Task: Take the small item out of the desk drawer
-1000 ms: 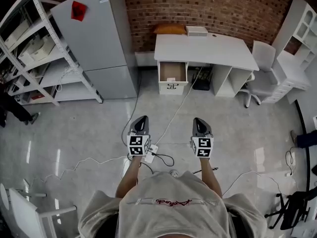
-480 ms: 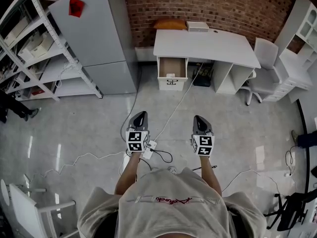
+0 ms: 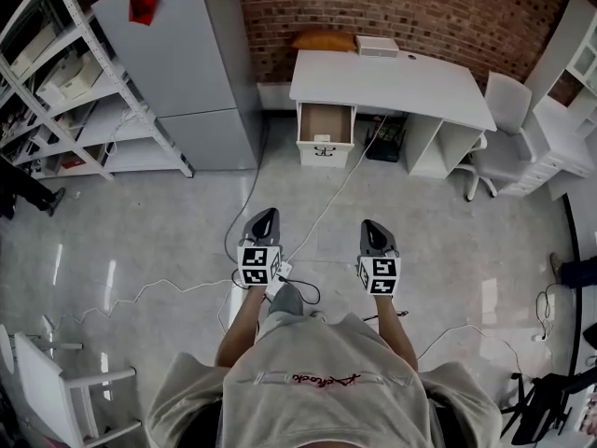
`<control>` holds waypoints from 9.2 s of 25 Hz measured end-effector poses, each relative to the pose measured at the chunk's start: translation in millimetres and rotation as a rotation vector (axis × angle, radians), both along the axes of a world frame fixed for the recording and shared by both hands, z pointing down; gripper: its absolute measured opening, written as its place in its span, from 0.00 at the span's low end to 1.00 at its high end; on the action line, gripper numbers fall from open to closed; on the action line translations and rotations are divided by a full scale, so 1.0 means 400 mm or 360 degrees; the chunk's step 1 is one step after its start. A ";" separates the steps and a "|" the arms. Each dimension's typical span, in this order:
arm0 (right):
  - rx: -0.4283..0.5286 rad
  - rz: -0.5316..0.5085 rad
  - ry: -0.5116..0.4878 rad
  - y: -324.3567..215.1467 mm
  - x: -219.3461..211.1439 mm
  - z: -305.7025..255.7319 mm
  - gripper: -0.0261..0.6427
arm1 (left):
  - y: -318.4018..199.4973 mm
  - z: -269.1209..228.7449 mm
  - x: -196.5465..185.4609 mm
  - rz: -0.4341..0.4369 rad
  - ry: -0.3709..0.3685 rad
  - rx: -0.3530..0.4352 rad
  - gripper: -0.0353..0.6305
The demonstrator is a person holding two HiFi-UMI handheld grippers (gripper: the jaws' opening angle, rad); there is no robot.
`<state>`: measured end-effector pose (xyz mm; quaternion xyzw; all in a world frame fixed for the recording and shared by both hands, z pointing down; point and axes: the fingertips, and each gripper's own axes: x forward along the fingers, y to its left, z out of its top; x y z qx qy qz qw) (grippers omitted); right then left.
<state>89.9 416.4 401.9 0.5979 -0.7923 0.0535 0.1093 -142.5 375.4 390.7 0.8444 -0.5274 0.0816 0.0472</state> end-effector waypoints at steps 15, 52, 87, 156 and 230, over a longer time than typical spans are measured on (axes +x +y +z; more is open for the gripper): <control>-0.0035 -0.0039 0.0014 -0.042 0.002 0.027 0.06 | -0.024 0.044 0.005 -0.0018 -0.0008 -0.0056 0.07; -0.0022 -0.0025 0.0100 -0.923 0.010 0.000 0.06 | -0.929 0.058 0.036 0.0021 0.0086 -0.0083 0.07; -0.0044 0.0031 0.0114 -1.221 0.030 0.038 0.06 | -1.246 0.108 0.086 0.0128 0.0067 -0.0127 0.07; -0.0385 0.0001 0.0046 -1.612 0.162 0.347 0.06 | -1.589 0.407 0.230 0.0187 0.0000 -0.0476 0.07; -0.0971 -0.1366 0.1211 -1.696 -0.130 1.222 0.06 | -1.475 0.900 0.192 0.0079 0.0132 -0.0877 0.07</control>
